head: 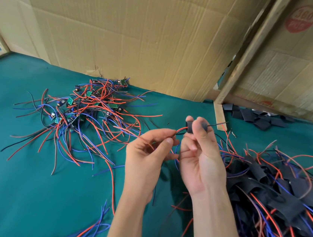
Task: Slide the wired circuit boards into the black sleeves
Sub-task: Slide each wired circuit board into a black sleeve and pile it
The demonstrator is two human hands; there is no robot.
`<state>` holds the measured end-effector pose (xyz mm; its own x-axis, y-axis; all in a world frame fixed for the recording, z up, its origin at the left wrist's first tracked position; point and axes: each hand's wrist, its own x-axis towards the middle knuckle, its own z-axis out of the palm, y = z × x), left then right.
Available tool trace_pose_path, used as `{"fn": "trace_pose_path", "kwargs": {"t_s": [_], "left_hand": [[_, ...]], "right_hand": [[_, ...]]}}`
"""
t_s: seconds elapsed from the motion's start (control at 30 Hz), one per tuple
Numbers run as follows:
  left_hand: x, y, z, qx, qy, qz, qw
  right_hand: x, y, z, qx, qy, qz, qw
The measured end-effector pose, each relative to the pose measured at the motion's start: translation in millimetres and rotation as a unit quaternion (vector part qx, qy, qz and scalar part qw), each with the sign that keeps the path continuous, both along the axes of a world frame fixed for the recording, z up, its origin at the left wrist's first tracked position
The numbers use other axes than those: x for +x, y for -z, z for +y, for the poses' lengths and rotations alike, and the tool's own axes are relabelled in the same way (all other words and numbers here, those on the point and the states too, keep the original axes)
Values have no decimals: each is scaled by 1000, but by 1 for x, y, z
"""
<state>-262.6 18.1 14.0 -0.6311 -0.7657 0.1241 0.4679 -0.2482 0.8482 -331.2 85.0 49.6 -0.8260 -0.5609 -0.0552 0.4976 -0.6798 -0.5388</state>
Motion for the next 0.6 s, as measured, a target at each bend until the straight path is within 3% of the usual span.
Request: {"fn": "trace_pose_path", "kwargs": {"t_s": [0.13, 0.33, 0.6], "left_hand": [[1, 1, 0, 18, 25, 9, 999], [3, 4, -4, 18, 6, -7, 1000], [2, 6, -5, -17, 3, -7, 1000]], "right_hand": [[-3, 2, 1, -44, -8, -23, 999], [-4, 10, 2, 154, 56, 180, 970], [-5, 16, 2, 216, 91, 257, 938]]}}
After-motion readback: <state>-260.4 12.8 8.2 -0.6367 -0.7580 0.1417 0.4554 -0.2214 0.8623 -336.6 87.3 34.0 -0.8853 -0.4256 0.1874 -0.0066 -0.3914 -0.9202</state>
